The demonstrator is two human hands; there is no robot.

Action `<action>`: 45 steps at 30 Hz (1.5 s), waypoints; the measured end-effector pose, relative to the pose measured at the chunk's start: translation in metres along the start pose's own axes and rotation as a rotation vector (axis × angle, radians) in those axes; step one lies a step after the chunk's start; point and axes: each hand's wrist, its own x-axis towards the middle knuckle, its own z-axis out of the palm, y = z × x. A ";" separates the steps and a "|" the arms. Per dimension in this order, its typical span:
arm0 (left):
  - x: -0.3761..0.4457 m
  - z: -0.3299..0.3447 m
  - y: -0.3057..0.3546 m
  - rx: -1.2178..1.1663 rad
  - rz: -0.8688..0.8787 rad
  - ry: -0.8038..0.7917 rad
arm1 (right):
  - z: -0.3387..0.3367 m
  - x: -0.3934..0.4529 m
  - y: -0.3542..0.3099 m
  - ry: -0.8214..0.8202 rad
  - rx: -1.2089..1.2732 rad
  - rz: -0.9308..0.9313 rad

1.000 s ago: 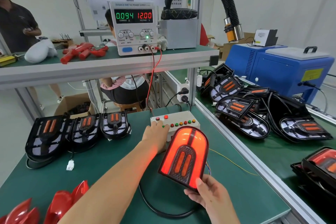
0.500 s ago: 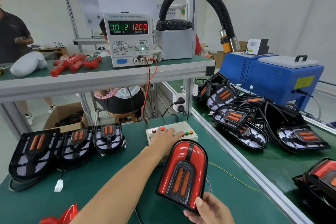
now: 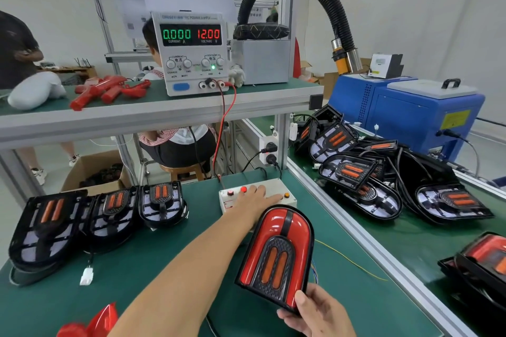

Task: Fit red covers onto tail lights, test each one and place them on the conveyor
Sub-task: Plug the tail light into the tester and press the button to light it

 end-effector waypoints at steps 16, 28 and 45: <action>0.000 0.006 -0.009 0.012 0.041 0.027 | 0.000 -0.001 0.003 -0.003 0.051 -0.047; 0.012 0.010 -0.008 -0.028 0.037 0.015 | 0.000 -0.002 0.006 0.020 0.027 -0.065; -0.109 0.005 0.012 -1.373 -0.147 0.160 | 0.005 -0.008 -0.003 0.021 -0.013 -0.083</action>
